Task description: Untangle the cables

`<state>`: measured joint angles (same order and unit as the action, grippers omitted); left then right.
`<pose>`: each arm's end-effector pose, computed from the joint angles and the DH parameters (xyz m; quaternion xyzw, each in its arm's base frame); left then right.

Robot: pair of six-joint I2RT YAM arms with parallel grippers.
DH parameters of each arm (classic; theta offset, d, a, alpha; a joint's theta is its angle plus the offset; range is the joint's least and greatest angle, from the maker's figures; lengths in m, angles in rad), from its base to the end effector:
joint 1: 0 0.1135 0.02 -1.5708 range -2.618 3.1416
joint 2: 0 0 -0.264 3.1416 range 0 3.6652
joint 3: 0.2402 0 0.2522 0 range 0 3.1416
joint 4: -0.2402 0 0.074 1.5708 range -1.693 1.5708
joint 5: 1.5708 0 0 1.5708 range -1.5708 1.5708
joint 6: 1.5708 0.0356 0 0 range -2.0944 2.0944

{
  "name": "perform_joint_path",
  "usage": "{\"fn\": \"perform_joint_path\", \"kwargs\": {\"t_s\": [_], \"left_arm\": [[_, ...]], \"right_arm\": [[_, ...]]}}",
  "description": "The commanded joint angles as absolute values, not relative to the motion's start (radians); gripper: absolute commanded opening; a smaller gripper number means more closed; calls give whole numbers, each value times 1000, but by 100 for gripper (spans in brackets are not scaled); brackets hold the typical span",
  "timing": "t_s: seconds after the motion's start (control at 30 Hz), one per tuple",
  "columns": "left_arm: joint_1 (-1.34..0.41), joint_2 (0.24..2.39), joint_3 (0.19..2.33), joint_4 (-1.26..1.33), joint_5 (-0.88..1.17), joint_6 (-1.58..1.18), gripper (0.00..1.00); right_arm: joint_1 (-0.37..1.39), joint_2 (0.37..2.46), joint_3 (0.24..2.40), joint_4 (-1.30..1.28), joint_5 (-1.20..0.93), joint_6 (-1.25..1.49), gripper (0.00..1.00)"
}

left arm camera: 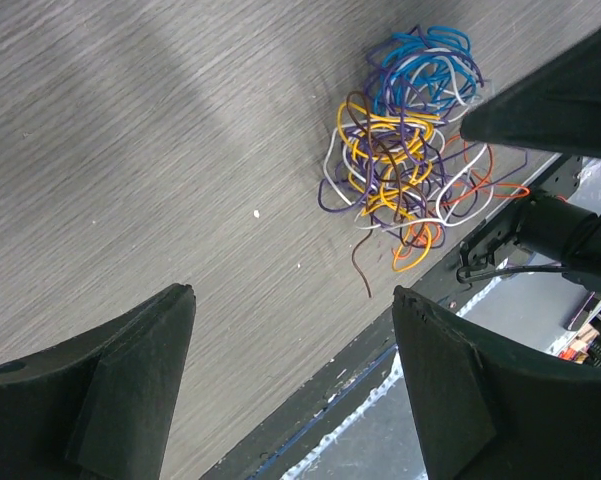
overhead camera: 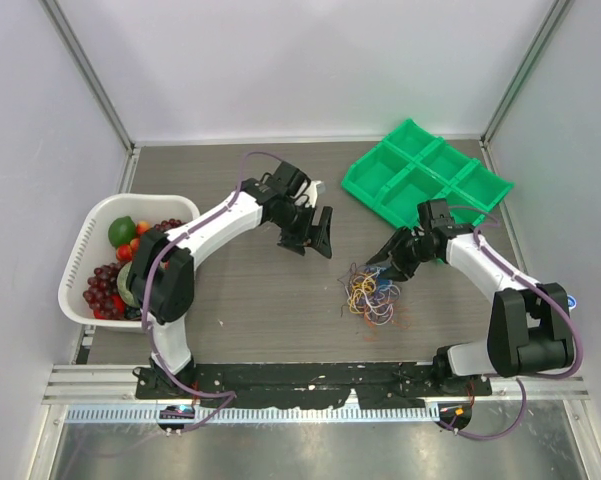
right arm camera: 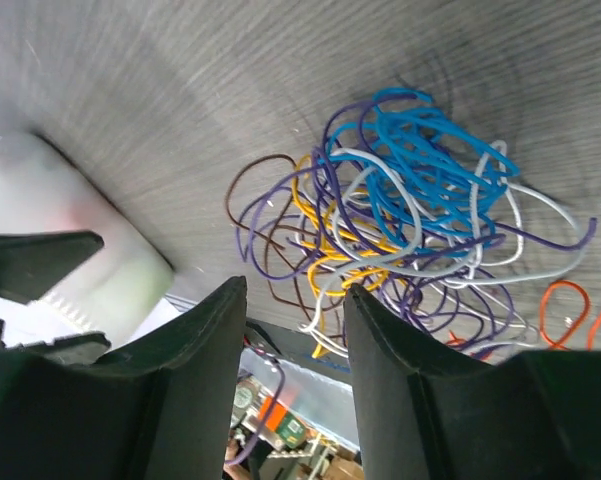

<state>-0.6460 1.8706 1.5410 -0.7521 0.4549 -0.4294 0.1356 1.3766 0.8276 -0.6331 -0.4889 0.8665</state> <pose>0.3091 -0.2527 0.2497 0.1565 0.9338 -0.3087 0.0905 0.2447 0.0503 0.1983 0.2966 0.9058 0.2983 0.0503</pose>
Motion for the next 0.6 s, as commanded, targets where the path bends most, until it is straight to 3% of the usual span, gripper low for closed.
{"fn": "perform_joint_path", "kwargs": {"t_s": [0.0,0.03,0.07,0.17,0.2,0.33,0.43,0.57], "left_arm": [[-649,1784,1528,-713,459,-414,84],[-649,1781,1526,-710,462,-410,84],[-649,1775,1525,-704,462,-405,85],[-650,1750,1505,-663,462,-406,88],[-650,1746,1500,-644,468,-410,89],[-647,1747,1508,-585,503,-433,100],[-634,1766,1520,-565,531,-448,100],[-595,1749,1502,-520,589,-452,96]], "right_arm": [[141,1394,816,-505,-463,1009,42],[144,1397,815,-494,-459,1020,41],[144,1405,816,-473,-456,1028,31],[164,1434,853,-457,-471,1008,15],[176,1439,864,-446,-513,977,1],[244,1480,994,-406,-752,826,1],[279,1438,1095,-424,-840,746,1],[287,1359,1078,-271,-923,877,1]]}}
